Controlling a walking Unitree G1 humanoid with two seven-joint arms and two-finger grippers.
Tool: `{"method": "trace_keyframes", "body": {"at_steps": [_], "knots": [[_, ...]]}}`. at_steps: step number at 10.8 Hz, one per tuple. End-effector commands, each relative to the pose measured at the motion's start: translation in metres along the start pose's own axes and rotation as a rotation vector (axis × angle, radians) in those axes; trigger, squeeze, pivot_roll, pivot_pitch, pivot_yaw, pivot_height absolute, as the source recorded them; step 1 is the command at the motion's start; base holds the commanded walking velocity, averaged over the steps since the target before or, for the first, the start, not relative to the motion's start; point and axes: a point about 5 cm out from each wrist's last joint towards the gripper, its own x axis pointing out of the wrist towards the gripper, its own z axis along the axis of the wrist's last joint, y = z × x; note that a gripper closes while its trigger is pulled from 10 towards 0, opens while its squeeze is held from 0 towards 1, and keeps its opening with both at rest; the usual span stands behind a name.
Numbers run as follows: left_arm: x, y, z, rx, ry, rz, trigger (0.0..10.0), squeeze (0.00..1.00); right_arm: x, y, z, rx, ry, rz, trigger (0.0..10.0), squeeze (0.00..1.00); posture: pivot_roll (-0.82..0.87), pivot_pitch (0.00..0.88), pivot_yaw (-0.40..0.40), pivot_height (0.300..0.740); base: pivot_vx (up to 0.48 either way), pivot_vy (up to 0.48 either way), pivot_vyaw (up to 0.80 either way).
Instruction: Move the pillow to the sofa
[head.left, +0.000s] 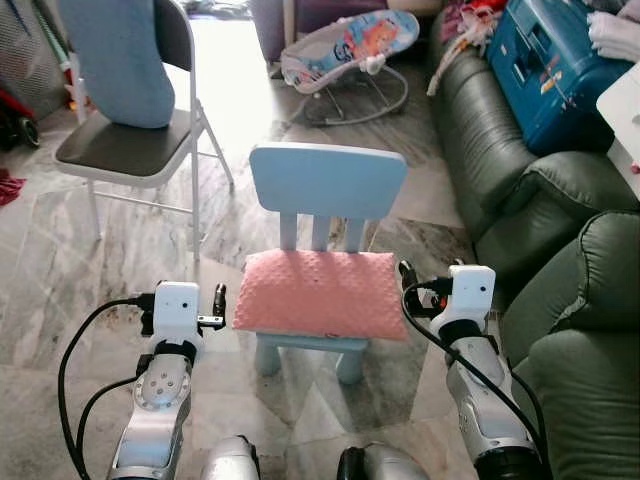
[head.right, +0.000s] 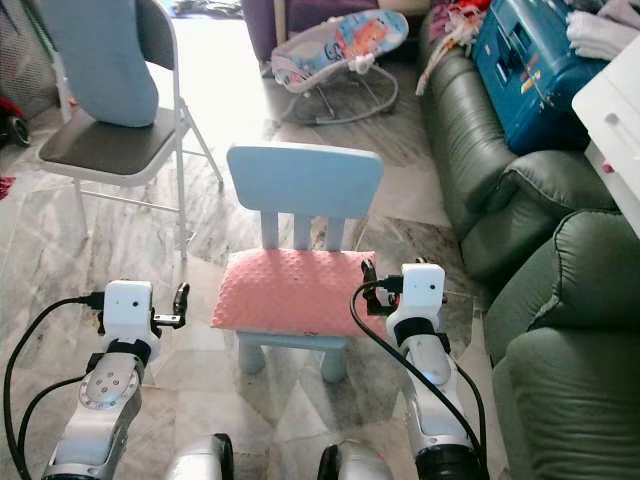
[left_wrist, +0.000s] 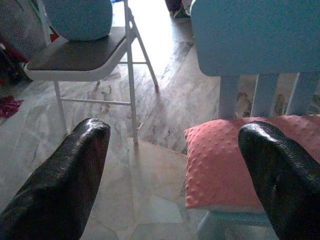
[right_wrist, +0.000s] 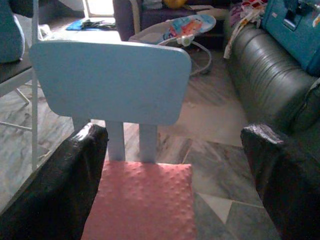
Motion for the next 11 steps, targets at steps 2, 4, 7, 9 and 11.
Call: {"method": "trace_keyframes", "body": {"at_steps": [2, 4, 7, 9, 11], "knots": [[0.002, -0.002, 0.000, -0.012, 0.002, -0.018, 10.0, 0.00, -0.003, -0.007, -0.004, 0.004, 0.022, -0.031, 10.0, 0.00, -0.02, 0.108, -0.046, 0.740, 0.000, 0.000, -0.40], [0.005, 0.001, 0.003, -0.009, -0.008, -0.015, 10.0, 0.00, -0.004, -0.004, -0.004, 0.016, 0.021, -0.009, 10.0, 0.00, -0.03, 0.119, -0.053, 0.740, 0.000, 0.000, 0.00], [0.004, 0.009, 0.001, -0.019, -0.003, 0.035, 10.0, 0.00, 0.000, -0.005, 0.003, -0.042, -0.002, 0.050, 10.0, 0.00, -0.03, 0.127, -0.069, 0.740, 0.104, 0.000, 0.00], [0.004, 0.005, 0.001, -0.027, -0.007, 0.024, 10.0, 0.00, 0.004, -0.009, 0.006, -0.046, -0.007, 0.046, 10.0, 0.00, -0.03, 0.125, -0.072, 0.740, 0.360, 0.000, 0.00], [0.004, 0.003, 0.001, -0.033, -0.007, 0.017, 10.0, 0.00, 0.004, -0.009, 0.006, -0.053, -0.005, 0.045, 10.0, 0.00, -0.03, 0.126, -0.072, 0.740, 0.371, 0.000, 0.00]]}}
